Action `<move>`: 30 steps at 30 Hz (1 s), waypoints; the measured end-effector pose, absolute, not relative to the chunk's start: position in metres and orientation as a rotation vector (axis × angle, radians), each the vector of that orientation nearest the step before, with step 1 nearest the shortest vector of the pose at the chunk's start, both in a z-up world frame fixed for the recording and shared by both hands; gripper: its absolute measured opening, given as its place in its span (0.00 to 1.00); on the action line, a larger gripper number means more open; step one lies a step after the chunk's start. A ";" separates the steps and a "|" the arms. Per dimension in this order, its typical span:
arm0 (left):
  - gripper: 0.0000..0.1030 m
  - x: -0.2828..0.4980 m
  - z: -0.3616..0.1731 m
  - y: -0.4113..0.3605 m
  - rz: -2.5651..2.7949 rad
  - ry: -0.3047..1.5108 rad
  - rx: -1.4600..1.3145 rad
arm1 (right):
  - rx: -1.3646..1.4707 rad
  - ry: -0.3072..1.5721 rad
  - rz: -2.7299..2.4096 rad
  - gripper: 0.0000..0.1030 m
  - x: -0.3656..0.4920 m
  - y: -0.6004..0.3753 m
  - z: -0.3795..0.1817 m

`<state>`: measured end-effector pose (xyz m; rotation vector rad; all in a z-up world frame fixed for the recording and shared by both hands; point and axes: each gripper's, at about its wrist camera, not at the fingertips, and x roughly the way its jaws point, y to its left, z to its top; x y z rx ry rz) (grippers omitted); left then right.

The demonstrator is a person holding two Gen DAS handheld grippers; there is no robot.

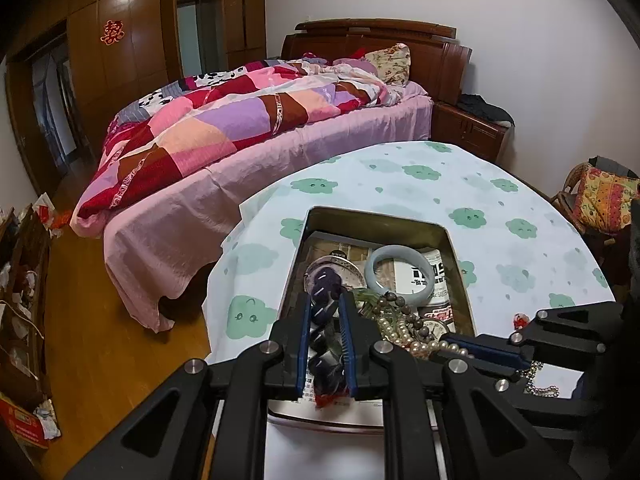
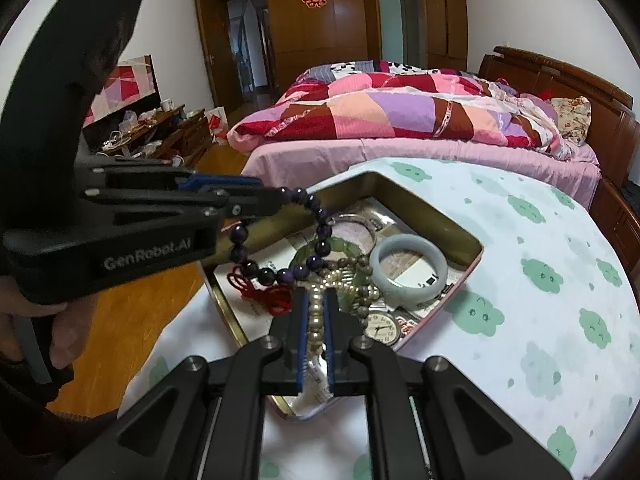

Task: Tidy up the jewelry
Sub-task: 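Open both grippers to drop the purple bracelet and pearls into the tin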

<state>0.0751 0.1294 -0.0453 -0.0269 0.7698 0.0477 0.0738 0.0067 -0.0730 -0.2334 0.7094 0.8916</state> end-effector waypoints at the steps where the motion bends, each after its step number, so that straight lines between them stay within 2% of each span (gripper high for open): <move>1: 0.15 0.075 -0.045 0.130 0.049 0.767 -0.028 | -0.233 0.714 0.892 0.10 0.074 0.006 -0.074; 2: 0.17 0.075 -0.043 0.129 0.050 0.763 -0.028 | -0.234 0.719 0.892 0.10 0.074 0.007 -0.076; 3: 0.27 0.074 -0.042 0.129 0.051 0.758 -0.027 | -0.234 0.720 0.888 0.10 0.073 0.006 -0.077; 4: 0.42 0.073 -0.041 0.129 0.052 0.752 -0.026 | -0.233 0.719 0.883 0.11 0.073 0.006 -0.077; 6: 0.57 0.070 -0.037 0.129 0.060 0.728 -0.029 | -0.227 0.722 0.880 0.12 0.075 0.005 -0.077; 8: 0.58 0.070 -0.036 0.130 0.059 0.724 -0.034 | -0.221 0.716 0.873 0.20 0.075 0.004 -0.076; 10: 0.58 0.070 -0.036 0.130 0.061 0.723 -0.036 | -0.211 0.709 0.868 0.37 0.075 0.002 -0.075; 30: 0.58 0.072 -0.042 0.130 0.072 0.740 -0.030 | -0.199 0.691 0.817 0.40 0.082 -0.008 -0.073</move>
